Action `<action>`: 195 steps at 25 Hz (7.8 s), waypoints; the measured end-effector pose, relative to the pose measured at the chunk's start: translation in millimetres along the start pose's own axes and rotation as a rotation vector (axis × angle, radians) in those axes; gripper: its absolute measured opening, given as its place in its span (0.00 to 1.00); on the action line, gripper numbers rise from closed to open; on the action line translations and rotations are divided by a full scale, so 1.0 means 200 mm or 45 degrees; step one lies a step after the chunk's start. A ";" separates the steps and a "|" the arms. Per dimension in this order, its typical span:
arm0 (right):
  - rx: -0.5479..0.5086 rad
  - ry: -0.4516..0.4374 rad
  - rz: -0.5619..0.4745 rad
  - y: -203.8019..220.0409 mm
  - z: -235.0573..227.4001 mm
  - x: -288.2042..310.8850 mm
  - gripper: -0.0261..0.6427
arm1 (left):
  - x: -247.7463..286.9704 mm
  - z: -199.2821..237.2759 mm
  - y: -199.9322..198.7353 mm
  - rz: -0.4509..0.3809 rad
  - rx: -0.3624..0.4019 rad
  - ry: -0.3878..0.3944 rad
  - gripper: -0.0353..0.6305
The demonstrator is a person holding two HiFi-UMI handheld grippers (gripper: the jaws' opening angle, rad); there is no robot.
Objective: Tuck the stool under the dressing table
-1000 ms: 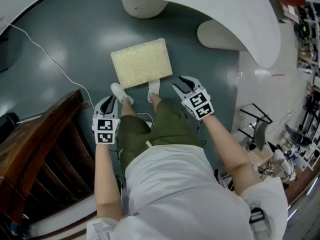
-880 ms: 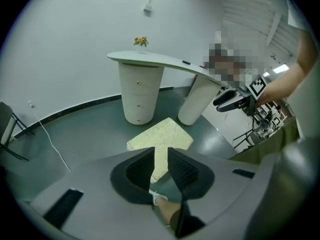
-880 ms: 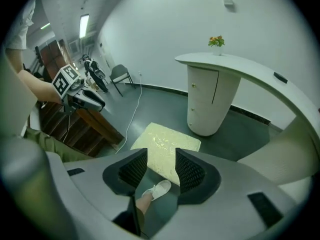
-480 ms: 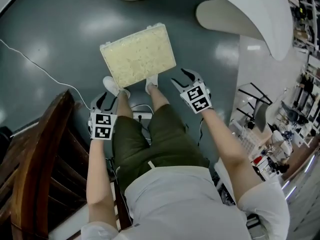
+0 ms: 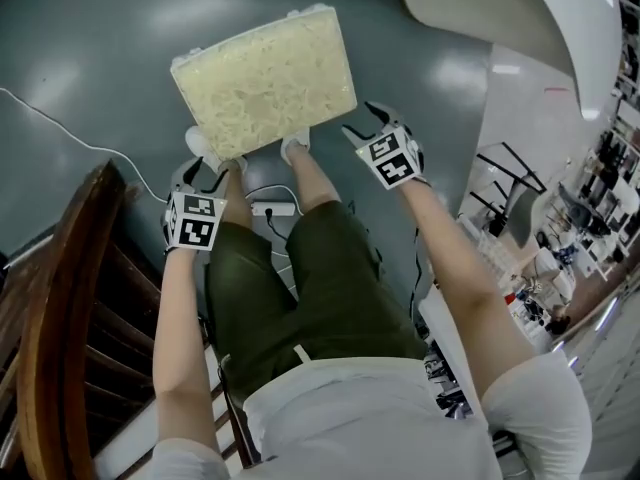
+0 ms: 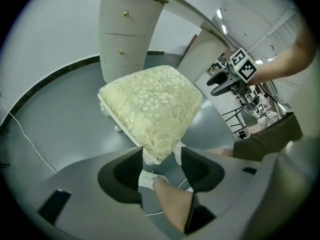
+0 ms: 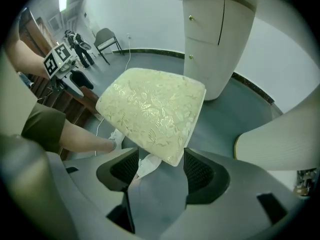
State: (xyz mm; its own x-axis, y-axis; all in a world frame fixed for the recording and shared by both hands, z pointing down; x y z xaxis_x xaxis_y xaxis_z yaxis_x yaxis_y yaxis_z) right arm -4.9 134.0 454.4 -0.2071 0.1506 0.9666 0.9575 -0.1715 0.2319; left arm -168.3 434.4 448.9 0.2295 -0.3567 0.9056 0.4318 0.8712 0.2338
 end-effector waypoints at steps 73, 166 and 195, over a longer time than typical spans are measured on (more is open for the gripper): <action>0.919 0.047 -0.320 0.33 0.12 0.26 0.44 | 0.72 -0.42 -0.46 0.158 0.329 0.157 0.32; 1.625 0.417 -0.473 0.38 -0.67 0.38 0.22 | 1.08 -0.36 -1.45 0.797 0.858 -0.223 0.06; 1.773 0.588 -0.739 0.11 -1.34 0.21 0.09 | 1.25 -0.45 -2.12 0.516 0.846 -0.283 0.06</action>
State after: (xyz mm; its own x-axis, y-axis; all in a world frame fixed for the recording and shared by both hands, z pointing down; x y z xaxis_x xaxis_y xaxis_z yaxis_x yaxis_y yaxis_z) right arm -47.0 -123.6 529.3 -0.3885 -0.4674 0.7942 0.1012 0.8350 0.5409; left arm -215.5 -53.7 544.4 0.0479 0.0442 0.9979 -0.2721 0.9618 -0.0295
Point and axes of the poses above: the fingertips, and each gripper's own axes: x forward along the fingers, z to its left, y out of its underside, the point moved 6 cm from there along -x, backward along the fingers, and after that the axes turned 5 degrees about -x, right-handed, at the moved point
